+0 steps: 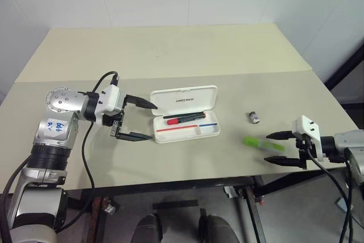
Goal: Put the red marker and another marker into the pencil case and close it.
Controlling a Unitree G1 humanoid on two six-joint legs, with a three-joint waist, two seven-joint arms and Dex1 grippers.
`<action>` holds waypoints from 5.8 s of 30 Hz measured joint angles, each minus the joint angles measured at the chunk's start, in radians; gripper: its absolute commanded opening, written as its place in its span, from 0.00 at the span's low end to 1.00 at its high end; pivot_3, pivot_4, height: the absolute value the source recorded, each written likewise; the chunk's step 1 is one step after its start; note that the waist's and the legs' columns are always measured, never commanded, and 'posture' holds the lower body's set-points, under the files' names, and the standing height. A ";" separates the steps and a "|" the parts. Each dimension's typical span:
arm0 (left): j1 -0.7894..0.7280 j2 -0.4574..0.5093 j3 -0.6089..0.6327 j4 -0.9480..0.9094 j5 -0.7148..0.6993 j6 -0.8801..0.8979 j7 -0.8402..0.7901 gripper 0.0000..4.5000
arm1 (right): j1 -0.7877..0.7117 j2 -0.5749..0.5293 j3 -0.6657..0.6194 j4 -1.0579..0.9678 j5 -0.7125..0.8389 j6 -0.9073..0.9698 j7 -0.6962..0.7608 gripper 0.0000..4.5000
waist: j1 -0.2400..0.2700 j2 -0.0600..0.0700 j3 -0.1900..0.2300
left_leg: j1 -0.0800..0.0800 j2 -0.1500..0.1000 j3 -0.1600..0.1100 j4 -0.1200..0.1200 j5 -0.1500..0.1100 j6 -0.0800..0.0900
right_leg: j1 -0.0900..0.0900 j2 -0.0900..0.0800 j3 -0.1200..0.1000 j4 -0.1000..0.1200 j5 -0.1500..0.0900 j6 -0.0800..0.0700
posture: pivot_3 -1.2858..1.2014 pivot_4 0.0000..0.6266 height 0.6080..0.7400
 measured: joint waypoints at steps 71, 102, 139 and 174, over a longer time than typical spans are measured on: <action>0.344 0.111 0.171 -0.162 -0.030 0.008 0.167 1.00 | -0.645 0.672 0.389 0.301 -0.263 -0.136 -0.017 0.24 | -0.028 -0.002 -0.001 | -0.005 0.004 0.013 -0.002 -0.004 -0.001 | -0.015 0.003 0.013 0.005 0.000 0.000 | 0.52 0.24 1.00; 0.321 0.085 0.148 -0.161 -0.029 0.000 0.178 1.00 | -0.684 0.689 0.304 0.337 -0.240 -0.219 0.024 0.99 | -0.044 -0.002 -0.001 | -0.005 0.005 0.013 -0.003 -0.004 -0.002 | -0.016 0.003 0.013 0.005 0.000 0.000 | 0.52 0.24 1.00; 0.201 0.090 0.102 -0.061 -0.032 0.054 0.119 0.80 | -0.210 0.303 -0.005 -0.619 0.234 0.305 -0.154 1.00 | -0.022 -0.002 -0.001 | -0.004 0.006 0.015 -0.001 -0.006 -0.001 | -0.015 0.005 0.015 0.003 0.000 0.000 | 0.52 0.24 1.00; 0.188 -0.044 -0.050 -0.044 0.130 0.082 0.273 0.00 | -0.121 0.277 -0.004 -0.698 0.267 0.289 -0.222 1.00 | -0.020 -0.003 -0.001 | -0.004 0.006 0.015 0.000 -0.006 -0.001 | -0.015 0.006 0.015 0.004 0.000 0.000 | 0.52 0.24 1.00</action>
